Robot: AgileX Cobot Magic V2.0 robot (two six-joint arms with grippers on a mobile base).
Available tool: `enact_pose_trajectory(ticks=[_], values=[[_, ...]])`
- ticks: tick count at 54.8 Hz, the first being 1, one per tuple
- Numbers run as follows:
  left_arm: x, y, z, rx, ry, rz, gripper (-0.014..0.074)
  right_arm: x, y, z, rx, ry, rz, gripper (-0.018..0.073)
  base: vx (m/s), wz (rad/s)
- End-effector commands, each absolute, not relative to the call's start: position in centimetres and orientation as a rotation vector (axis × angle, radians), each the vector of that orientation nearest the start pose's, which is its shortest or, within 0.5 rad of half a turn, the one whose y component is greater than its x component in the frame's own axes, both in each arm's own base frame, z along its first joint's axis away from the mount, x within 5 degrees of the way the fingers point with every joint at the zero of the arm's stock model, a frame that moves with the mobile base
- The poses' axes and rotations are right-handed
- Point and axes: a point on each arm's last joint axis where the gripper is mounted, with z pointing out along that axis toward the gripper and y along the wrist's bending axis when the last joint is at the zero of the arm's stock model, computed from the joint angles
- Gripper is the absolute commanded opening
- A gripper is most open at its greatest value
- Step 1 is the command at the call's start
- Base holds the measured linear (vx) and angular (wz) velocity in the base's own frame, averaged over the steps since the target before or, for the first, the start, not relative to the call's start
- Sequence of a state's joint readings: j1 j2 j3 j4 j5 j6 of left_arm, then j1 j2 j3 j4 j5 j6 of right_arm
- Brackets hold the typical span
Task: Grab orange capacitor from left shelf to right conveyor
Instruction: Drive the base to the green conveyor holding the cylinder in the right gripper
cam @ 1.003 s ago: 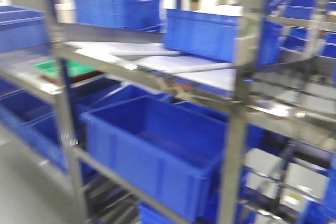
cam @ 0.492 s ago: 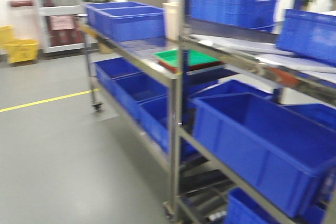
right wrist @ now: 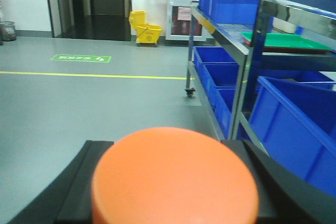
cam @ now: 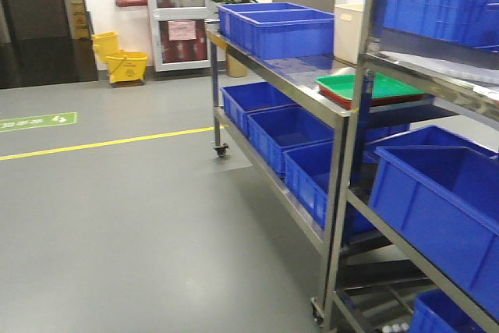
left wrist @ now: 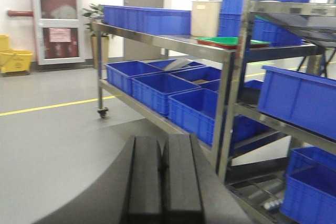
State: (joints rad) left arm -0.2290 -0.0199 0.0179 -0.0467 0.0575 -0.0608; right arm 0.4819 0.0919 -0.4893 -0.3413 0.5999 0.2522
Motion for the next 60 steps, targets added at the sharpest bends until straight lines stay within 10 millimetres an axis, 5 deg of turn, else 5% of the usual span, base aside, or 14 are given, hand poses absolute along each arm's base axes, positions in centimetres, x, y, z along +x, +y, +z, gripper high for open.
enact_pose_trajectory(ticks=[1, 60], values=[[5.15, -1.23, 22.06, 0.084, 1.428, -0.291, -0.0006, 2.75, -0.38, 33.13, -0.290, 1.534, 0.183, -0.0008, -0.01, 0.26], [5.15, -1.23, 22.06, 0.084, 1.428, -0.291, -0.0006, 2.76, -0.37, 33.13, -0.291, 1.534, 0.183, -0.0008, 0.16, 0.47]])
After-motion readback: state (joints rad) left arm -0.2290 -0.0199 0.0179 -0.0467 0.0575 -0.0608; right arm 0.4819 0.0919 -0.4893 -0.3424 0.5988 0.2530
